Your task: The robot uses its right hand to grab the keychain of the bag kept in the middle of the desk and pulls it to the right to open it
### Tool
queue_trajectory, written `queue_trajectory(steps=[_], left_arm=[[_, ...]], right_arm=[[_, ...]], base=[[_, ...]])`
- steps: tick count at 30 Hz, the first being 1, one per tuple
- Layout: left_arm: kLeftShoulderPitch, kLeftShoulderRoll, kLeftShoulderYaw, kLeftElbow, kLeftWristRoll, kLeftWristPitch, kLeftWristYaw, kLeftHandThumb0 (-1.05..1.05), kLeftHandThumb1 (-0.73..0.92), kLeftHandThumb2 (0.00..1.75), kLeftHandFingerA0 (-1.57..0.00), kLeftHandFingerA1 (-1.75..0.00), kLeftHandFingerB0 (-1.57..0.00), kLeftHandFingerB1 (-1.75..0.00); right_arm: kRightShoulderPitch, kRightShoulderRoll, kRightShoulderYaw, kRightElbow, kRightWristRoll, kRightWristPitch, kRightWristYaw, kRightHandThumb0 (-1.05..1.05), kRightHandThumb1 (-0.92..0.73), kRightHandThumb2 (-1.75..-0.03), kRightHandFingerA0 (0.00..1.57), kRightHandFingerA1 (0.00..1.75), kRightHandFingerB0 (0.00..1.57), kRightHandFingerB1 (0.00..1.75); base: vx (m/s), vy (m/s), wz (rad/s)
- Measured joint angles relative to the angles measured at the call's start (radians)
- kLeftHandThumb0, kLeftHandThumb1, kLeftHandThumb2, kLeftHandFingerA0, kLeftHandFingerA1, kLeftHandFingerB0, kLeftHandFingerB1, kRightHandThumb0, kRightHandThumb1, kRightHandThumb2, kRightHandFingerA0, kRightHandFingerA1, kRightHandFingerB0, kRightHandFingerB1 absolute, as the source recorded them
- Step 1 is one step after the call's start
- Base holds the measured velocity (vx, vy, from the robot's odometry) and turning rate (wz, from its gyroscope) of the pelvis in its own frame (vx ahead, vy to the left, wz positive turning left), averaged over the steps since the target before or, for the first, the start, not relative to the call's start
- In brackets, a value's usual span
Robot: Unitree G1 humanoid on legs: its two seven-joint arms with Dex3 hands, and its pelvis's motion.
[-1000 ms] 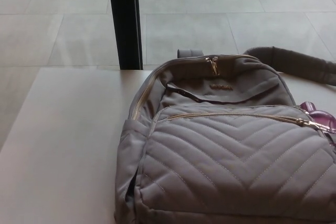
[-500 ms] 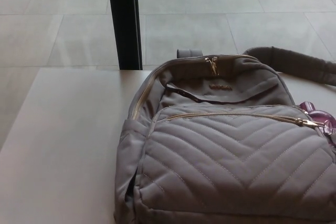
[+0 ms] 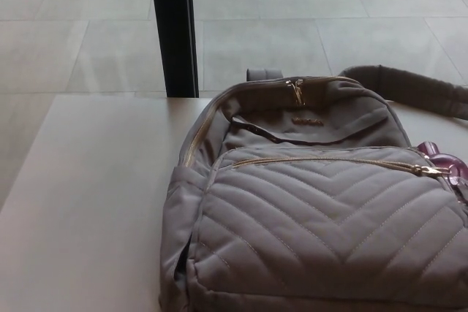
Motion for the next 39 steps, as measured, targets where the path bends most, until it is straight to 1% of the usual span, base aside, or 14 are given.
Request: queue_trajectory(steps=[1,5,6,9,10,11,12,13,14,15,23,25,26,39], left_arm=[[-0.001,0.000,-0.001,0.001,0.000,0.000,0.000,-0.71,0.60,0.58,-0.65,-0.69,-0.57,-0.56],[-0.003,-0.005,-0.001,0.001,0.000,0.000,0.000,-0.71,0.60,0.58,-0.65,-0.70,-0.57,-0.57],[-0.004,-0.006,-0.001,0.001,0.000,0.000,0.000,-0.73,0.61,0.58,-0.64,-0.70,-0.57,-0.57],[-0.007,-0.008,-0.003,-0.001,0.000,0.000,0.000,-0.74,0.60,0.58,-0.68,-0.69,-0.59,-0.57],[-0.008,-0.009,-0.003,-0.001,0.000,0.000,0.000,-0.73,0.60,0.58,-0.65,-0.71,-0.57,-0.58],[-0.009,-0.009,-0.003,-0.001,0.000,0.000,0.000,-0.74,0.60,0.58,-0.67,-0.74,-0.58,-0.60],[-0.009,-0.010,-0.003,-0.001,0.000,0.000,0.000,-0.73,0.60,0.58,-0.67,-0.73,-0.57,-0.59],[-0.009,-0.010,-0.003,-0.001,0.000,0.000,0.000,-0.73,0.60,0.58,-0.64,-0.71,-0.55,-0.59],[-0.010,-0.010,-0.003,-0.001,0.000,0.000,0.000,-0.71,0.60,0.58,-0.62,-0.69,-0.56,-0.58],[-0.011,-0.010,-0.003,-0.001,0.000,0.000,0.000,-0.70,0.58,0.58,-0.60,-0.71,-0.55,-0.59],[-0.016,-0.011,-0.001,0.001,0.000,0.000,0.000,-0.70,0.62,0.59,-0.63,-0.72,-0.61,-0.59],[-0.018,-0.013,-0.001,0.004,-0.001,0.000,0.001,-0.70,0.62,0.58,-0.63,-0.74,-0.59,-0.62],[-0.021,-0.014,0.001,0.008,-0.001,0.000,0.002,-0.70,0.62,0.59,-0.65,-0.76,-0.58,-0.62],[0.001,-0.014,0.017,0.010,-0.001,0.001,0.014,-0.65,0.63,0.59,-0.63,-0.65,-0.54,-0.52]], right_arm=[[0.005,-0.001,-0.023,0.020,0.005,0.002,0.000,-1.02,-0.73,-0.86,0.00,0.00,0.00,0.03],[0.016,-0.009,-0.129,0.158,0.023,0.010,-0.002,-1.05,-0.74,-0.90,0.00,0.00,0.00,0.01],[0.018,-0.011,-0.145,0.185,0.026,0.010,-0.003,-1.05,-0.85,-0.67,0.00,0.00,0.00,0.00],[0.041,-0.015,-0.217,0.287,0.040,0.015,-0.006,-0.99,-0.83,-0.74,0.00,0.00,0.00,0.00],[0.048,-0.015,-0.238,0.315,0.046,0.017,-0.008,-1.05,-0.68,-1.09,0.00,0.26,0.00,0.02],[0.054,-0.015,-0.263,0.351,0.053,0.019,-0.010,-1.05,-0.71,-1.08,0.00,0.25,0.00,0.03],[0.056,-0.015,-0.283,0.383,0.057,0.020,-0.013,-0.90,-0.83,-0.65,0.00,0.00,0.00,0.00],[0.058,-0.015,-0.302,0.415,0.061,0.020,-0.017,-0.84,-0.81,-0.64,0.00,0.00,0.00,0.00],[0.059,-0.014,-0.322,0.450,0.068,0.021,-0.020,-0.82,-0.71,-0.80,0.00,0.00,0.00,0.00],[0.060,-0.014,-0.341,0.485,0.075,0.021,-0.023,-0.74,-0.80,-0.64,0.00,0.00,0.00,0.00],[0.026,0.008,-0.464,0.752,0.147,0.039,-0.045,-0.60,-0.77,-0.68,0.00,0.07,0.00,0.00],[0.011,0.028,-0.487,0.813,0.167,0.045,-0.052,-0.58,-0.74,-0.61,0.00,0.41,0.00,0.00],[0.000,0.046,-0.504,0.854,0.179,0.050,-0.057,-0.79,-0.50,-0.84,0.00,0.44,0.00,0.11],[-0.012,0.343,-0.378,1.114,0.311,0.151,-0.055,-0.73,-0.58,-0.91,0.09,0.56,0.03,0.33]], base=[[0.00,0.000,0.00],[0.00,0.000,0.00],[0.00,0.000,0.00],[0.00,0.000,0.00],[0.00,0.000,0.00],[0.00,0.000,0.00],[0.00,0.000,0.00],[0.00,0.000,0.00],[0.00,0.000,0.00],[0.00,0.000,0.00],[0.00,0.000,0.00],[0.00,0.000,0.00],[0.00,0.000,0.00],[0.00,0.000,0.00]])
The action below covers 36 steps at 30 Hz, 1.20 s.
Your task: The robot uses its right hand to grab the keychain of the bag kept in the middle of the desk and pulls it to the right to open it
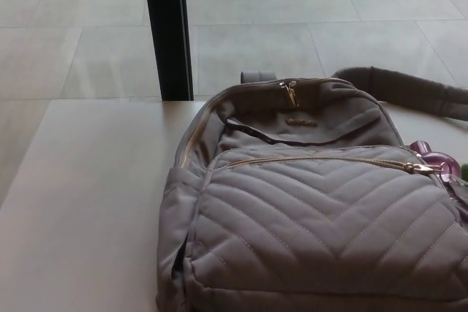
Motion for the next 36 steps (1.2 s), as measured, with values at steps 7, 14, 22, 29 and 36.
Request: queue_trajectory(steps=[7,14,22,29,36], left_arm=[[0.022,-0.001,-0.007,-0.017,0.000,0.000,0.006,-0.70,0.63,0.58,-0.65,-0.62,-0.46,-0.51],[0.023,-0.002,-0.010,-0.023,0.000,-0.001,0.005,-0.69,0.63,0.58,-0.65,-0.63,-0.47,-0.51],[0.032,-0.003,-0.008,-0.034,-0.001,-0.001,0.002,-0.67,0.64,0.59,-0.61,-0.62,-0.45,-0.51],[0.035,-0.004,-0.002,-0.044,-0.002,0.000,-0.001,-0.64,0.47,0.88,-0.54,-0.69,-0.40,-0.60],[0.020,-0.005,0.009,-0.027,-0.004,0.000,-0.004,-0.68,0.64,0.59,-0.64,-0.64,-0.48,-0.52]], right_arm=[[0.072,-0.014,0.205,-0.004,-0.001,-0.010,0.064,-0.73,-0.51,-0.87,0.22,0.60,0.12,0.46],[0.085,-0.053,0.360,-0.028,-0.019,-0.040,0.093,-0.68,-0.51,-0.86,0.30,0.63,0.12,0.46],[0.082,-0.069,0.423,-0.015,-0.021,-0.072,0.103,-0.67,-0.52,-0.87,0.36,0.63,0.13,0.46],[0.086,-0.070,0.455,-0.020,-0.020,-0.097,0.095,-0.66,-0.52,-0.87,0.36,0.64,0.13,0.47],[0.078,-0.074,0.469,-0.001,-0.020,-0.112,0.095,-0.67,-0.52,-0.89,0.39,0.65,0.13,0.47]], base=[[0.00,0.000,0.00],[0.00,0.000,0.00],[0.00,0.000,0.00],[0.00,0.000,0.00],[0.00,0.000,0.00]])
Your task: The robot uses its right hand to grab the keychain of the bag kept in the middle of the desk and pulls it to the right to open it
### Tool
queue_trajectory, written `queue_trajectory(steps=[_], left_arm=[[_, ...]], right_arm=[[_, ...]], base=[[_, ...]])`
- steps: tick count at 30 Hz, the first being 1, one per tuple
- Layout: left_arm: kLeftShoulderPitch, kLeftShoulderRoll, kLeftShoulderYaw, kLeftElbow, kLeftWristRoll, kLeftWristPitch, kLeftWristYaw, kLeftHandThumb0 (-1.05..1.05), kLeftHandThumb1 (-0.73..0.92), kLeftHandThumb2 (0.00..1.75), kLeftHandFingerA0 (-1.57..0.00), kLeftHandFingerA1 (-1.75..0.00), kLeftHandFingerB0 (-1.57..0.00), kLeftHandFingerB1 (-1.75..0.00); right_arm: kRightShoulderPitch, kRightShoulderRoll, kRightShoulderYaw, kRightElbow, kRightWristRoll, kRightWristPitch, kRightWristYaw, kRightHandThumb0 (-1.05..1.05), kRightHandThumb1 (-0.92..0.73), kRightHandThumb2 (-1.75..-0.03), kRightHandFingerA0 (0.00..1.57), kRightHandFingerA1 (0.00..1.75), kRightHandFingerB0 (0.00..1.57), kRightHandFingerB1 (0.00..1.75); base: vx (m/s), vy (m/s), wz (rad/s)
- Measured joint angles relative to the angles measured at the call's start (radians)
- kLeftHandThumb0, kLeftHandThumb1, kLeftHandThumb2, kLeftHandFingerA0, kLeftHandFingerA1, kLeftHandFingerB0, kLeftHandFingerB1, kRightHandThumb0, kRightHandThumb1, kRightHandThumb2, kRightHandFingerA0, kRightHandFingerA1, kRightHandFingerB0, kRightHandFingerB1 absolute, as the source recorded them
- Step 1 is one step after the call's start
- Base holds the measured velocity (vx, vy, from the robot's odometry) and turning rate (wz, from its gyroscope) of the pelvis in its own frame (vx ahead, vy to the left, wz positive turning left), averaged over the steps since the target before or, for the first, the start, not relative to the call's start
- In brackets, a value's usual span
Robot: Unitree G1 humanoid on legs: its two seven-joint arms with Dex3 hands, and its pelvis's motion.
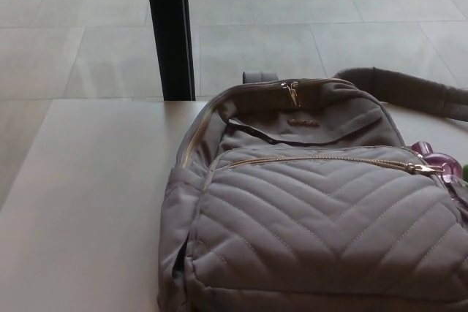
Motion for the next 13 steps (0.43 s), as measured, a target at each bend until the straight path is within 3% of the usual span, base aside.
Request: queue_trajectory(steps=[3,4,5,13], left_arm=[[-0.007,0.000,-0.019,0.004,0.007,-0.001,0.004,-0.69,0.65,0.60,-0.64,-0.64,-0.48,-0.52],[-0.009,0.000,-0.023,0.005,0.009,-0.001,0.005,-0.69,0.66,0.60,-0.66,-0.66,-0.47,-0.52],[-0.012,0.000,-0.026,0.006,0.010,-0.001,0.007,-0.70,0.65,0.59,-0.69,-0.67,-0.50,-0.54],[-0.025,0.000,-0.032,0.022,0.010,-0.001,0.019,-0.66,0.64,0.59,-0.68,-0.67,-0.51,-0.54]], right_arm=[[-0.002,0.000,0.006,0.002,0.000,-0.010,-0.002,-0.67,-0.52,-0.89,0.38,0.65,0.11,0.46],[-0.002,0.000,0.009,0.004,0.000,-0.013,-0.002,-0.63,-0.67,-0.60,0.41,0.61,0.19,0.36],[-0.001,0.000,0.010,0.005,0.000,-0.015,-0.002,-0.65,-0.52,-0.88,0.38,0.65,0.14,0.47],[-0.001,0.000,0.025,0.005,-0.001,-0.026,-0.005,-0.67,-0.53,-0.89,0.41,0.65,0.14,0.47]], base=[[0.00,0.000,0.00],[0.00,0.000,0.00],[0.00,0.000,0.00],[0.00,0.000,0.00]])
